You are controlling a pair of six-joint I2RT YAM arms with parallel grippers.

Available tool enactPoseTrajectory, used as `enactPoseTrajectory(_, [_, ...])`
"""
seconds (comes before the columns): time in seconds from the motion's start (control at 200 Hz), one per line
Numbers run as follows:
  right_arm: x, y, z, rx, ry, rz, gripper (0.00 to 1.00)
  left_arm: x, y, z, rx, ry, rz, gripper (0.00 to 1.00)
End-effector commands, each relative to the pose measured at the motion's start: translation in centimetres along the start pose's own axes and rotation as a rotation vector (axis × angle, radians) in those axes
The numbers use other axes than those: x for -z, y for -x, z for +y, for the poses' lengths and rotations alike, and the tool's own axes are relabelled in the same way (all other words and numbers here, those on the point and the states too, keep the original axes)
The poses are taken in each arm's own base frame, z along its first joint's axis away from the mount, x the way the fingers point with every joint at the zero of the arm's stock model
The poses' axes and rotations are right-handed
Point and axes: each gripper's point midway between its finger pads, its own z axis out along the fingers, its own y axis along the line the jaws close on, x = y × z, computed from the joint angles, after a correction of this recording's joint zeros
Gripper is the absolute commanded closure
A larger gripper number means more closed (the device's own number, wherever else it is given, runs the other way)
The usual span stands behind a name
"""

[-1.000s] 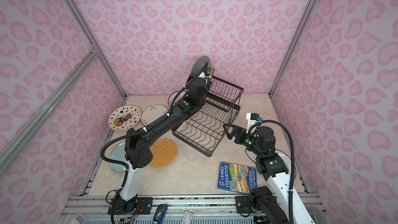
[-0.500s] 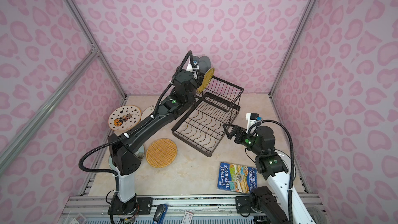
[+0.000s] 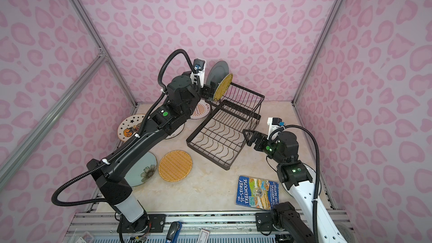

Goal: Load the plates into the dish rack

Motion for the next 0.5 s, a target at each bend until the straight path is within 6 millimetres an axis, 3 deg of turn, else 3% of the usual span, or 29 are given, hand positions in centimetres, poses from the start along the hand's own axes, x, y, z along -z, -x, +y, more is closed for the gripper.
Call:
enactPoseTrajectory(0.0, [-0.2, 0.4, -0.1, 0.01, -0.008, -0.014, 0.02, 1.2, -1.7, -3.3, 0.096, -0.212, 0.076, 0.19])
enactPoseTrajectory(0.185, [-0.6, 0.7, -0.1, -0.01, 0.002, -0.026, 0.02, 0.2, -4.6, -7.5, 0.241, -0.382, 0.181, 0.37])
enactPoseTrajectory(0.295, [-0.6, 0.5, 0.1, -0.011, 0.008, -0.022, 0.02, -1.7, -5.9, -7.9, 0.313, -0.382, 0.221, 0.47])
enactPoseTrajectory(0.495, [-0.2, 0.3, 0.2, -0.003, 0.008, -0.02, 0.02, -6.2, -7.9, -6.6, 0.403, -0.337, 0.253, 0.49])
